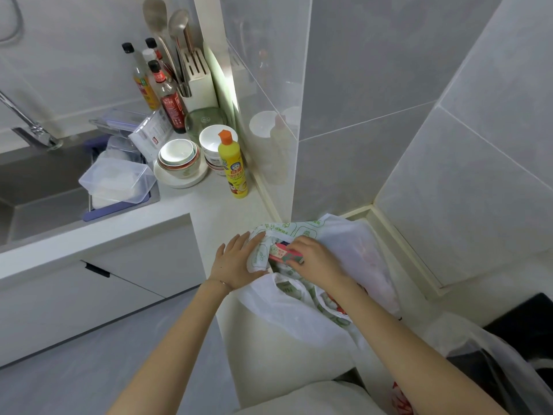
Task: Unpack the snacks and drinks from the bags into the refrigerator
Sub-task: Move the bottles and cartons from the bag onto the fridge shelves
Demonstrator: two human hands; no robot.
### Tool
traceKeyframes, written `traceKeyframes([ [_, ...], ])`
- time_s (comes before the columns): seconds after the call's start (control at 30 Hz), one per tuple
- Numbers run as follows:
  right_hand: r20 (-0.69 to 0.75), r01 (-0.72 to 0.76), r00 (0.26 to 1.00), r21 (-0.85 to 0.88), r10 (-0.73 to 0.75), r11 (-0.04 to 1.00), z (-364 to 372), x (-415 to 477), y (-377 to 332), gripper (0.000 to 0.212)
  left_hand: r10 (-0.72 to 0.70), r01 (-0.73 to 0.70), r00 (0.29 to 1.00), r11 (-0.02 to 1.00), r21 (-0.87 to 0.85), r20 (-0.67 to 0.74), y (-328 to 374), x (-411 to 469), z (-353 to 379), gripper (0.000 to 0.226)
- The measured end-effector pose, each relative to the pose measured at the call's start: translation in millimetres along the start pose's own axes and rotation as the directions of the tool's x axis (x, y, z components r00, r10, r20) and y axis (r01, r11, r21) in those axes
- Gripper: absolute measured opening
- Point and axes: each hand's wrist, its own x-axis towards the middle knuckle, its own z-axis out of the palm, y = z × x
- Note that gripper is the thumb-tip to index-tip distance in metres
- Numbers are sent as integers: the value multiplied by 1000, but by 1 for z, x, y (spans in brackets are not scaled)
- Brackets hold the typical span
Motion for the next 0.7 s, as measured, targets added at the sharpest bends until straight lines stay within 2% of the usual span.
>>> traceKeyframes([
  [0.13, 37, -42, 998, -44, 44, 998, 4, 1, 3, 63, 13, -13, 1000, 1000, -14, 12, -1, 0, -4, 118],
  [0.3, -9, -81, 997, -37, 81, 996, 13, 9, -6, 68, -47, 40, 998, 988, -146, -43, 9, -4, -1, 96],
  [0.43, 69, -115, 990, -72, 120, 991, 19, 16, -9, 77, -35, 29, 998, 992, -125, -45, 5, -5, 0, 107],
  [0.7, 155, -158, 974, -63, 166, 985, 25, 25, -11, 95, -47, 47, 999, 998, -48, 13, -1, -3, -1, 108],
])
